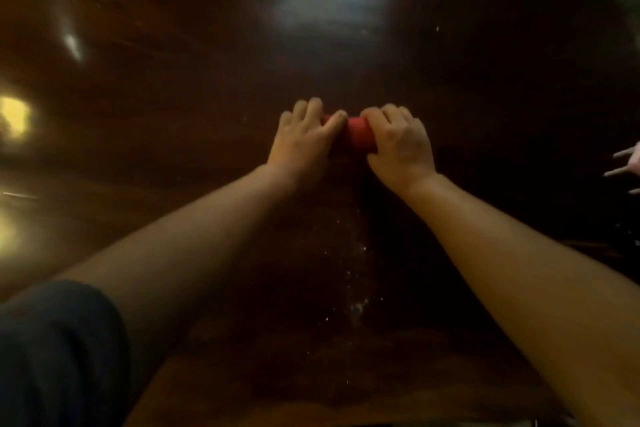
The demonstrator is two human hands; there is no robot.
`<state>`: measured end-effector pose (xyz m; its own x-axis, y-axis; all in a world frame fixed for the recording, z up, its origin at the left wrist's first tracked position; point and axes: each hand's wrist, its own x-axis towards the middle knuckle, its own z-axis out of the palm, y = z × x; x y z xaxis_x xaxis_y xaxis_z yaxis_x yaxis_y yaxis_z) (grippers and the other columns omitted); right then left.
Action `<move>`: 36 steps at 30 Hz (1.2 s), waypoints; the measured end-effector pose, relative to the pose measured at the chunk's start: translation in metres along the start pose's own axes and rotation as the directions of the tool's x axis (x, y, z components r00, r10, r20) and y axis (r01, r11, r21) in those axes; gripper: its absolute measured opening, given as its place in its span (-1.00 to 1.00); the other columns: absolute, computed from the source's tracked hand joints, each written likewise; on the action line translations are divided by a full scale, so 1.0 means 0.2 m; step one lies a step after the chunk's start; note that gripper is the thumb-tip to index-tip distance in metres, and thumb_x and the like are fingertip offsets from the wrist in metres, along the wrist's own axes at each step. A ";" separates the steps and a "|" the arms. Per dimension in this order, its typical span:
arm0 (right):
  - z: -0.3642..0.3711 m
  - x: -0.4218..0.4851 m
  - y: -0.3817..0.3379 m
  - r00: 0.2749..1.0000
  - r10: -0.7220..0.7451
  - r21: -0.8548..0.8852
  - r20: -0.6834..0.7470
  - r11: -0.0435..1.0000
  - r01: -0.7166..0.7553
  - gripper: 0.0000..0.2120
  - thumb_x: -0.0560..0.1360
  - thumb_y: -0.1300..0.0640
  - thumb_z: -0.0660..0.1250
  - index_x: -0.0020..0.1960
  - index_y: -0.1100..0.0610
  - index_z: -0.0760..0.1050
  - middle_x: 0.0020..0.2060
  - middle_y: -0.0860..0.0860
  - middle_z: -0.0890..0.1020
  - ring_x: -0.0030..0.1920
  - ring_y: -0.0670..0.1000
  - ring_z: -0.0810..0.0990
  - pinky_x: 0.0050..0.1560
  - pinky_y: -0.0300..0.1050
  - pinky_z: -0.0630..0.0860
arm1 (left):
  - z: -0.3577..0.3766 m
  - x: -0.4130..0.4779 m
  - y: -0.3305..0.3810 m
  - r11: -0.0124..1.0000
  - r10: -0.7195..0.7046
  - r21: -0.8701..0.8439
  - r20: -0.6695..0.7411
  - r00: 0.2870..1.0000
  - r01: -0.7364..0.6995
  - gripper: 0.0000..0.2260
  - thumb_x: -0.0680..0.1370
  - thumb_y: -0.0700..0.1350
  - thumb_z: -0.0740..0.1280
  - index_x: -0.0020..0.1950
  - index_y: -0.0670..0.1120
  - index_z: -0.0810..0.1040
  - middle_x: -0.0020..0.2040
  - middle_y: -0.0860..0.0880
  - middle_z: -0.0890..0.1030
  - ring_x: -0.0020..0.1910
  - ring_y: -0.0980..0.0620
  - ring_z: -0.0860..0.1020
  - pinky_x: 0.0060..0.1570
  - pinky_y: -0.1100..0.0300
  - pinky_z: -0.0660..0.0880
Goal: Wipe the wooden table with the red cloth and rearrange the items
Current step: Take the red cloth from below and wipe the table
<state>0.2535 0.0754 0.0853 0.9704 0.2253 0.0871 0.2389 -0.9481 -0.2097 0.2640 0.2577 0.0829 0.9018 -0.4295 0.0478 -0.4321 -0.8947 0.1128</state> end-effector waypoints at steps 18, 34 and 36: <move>0.11 -0.78 -0.14 0.955 -0.033 0.273 0.295 0.961 -0.051 -0.39 0.38 0.31 0.33 0.39 -0.02 0.41 0.32 -0.01 0.49 0.27 0.11 0.44 0.28 0.03 0.43 | 0.20 -0.76 0.32 0.990 0.047 -0.142 0.247 0.968 -0.012 -0.27 0.46 -0.06 0.41 0.55 -0.10 0.16 0.48 -0.21 0.32 0.46 -0.16 0.26 0.47 -0.08 -0.01; 0.01 -1.95 -0.34 0.886 0.005 0.230 0.463 0.965 -0.126 -0.59 0.49 0.13 0.36 0.23 -0.23 0.38 0.17 -0.21 0.48 0.09 -0.13 0.41 0.04 -0.21 0.39 | 0.18 -1.80 1.06 0.961 -0.041 -0.249 0.305 0.952 0.121 -0.66 0.44 0.01 0.42 0.18 0.11 0.44 0.11 0.11 0.53 0.07 0.12 0.49 0.16 0.20 0.41; 0.00 -1.99 -0.34 0.875 0.022 0.242 0.483 0.957 -0.158 -0.58 0.48 0.10 0.38 0.23 -0.24 0.36 0.14 -0.22 0.48 0.06 -0.16 0.41 0.03 -0.21 0.38 | 0.17 -1.81 1.07 0.963 -0.009 -0.252 0.312 0.950 0.092 -0.69 0.46 0.02 0.40 0.15 0.11 0.42 0.09 0.10 0.54 0.04 0.12 0.50 0.13 0.18 0.44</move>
<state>-0.1493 0.0503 0.0644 0.8717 0.2845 -0.3990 0.0838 -0.8888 -0.4506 -0.1540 0.2180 0.0566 0.8590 -0.4381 -0.2650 -0.3318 -0.8704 0.3637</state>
